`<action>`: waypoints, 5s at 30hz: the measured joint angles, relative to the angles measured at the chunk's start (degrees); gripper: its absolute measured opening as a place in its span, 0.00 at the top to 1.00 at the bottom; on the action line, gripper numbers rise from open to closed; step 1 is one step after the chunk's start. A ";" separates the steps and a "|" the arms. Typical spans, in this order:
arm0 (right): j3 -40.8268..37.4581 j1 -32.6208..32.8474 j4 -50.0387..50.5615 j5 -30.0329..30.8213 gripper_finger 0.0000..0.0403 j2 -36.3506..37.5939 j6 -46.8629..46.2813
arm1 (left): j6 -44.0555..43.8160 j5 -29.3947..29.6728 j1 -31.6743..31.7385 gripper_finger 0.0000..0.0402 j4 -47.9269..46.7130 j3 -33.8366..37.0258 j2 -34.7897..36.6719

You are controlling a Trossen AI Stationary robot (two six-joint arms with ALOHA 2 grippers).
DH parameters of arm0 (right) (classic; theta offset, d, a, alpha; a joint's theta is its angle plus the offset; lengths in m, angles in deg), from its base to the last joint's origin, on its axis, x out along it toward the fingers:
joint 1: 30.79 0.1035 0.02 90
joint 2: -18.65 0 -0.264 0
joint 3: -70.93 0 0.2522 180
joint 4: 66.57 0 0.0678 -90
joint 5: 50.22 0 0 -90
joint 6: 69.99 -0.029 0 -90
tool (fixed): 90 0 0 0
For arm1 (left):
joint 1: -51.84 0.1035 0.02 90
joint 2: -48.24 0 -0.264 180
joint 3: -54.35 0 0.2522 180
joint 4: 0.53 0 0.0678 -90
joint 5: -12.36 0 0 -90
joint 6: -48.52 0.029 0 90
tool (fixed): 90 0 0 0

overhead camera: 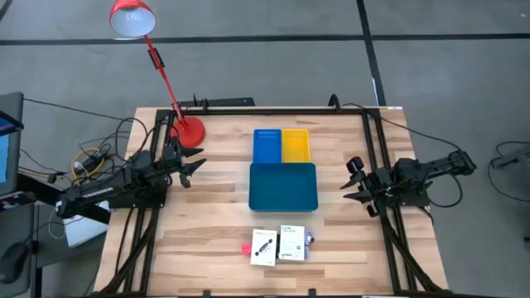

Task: Pick and place items into bin

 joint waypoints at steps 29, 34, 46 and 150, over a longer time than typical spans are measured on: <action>0.00 0.00 0.00 0.00 0.73 0.00 0.00 | -0.08 -0.01 0.00 0.55 0.01 0.00 -0.01; 0.00 0.00 0.00 0.00 0.73 0.02 0.00 | -0.01 0.00 0.00 0.55 0.00 0.00 -0.01; 0.02 0.00 0.00 -0.02 0.73 0.00 0.00 | -0.10 -0.01 0.00 0.55 0.01 0.00 -0.02; 0.01 0.01 0.01 -0.01 0.73 0.02 0.00 | -44.14 10.71 -34.96 0.55 54.60 -1.81 -58.77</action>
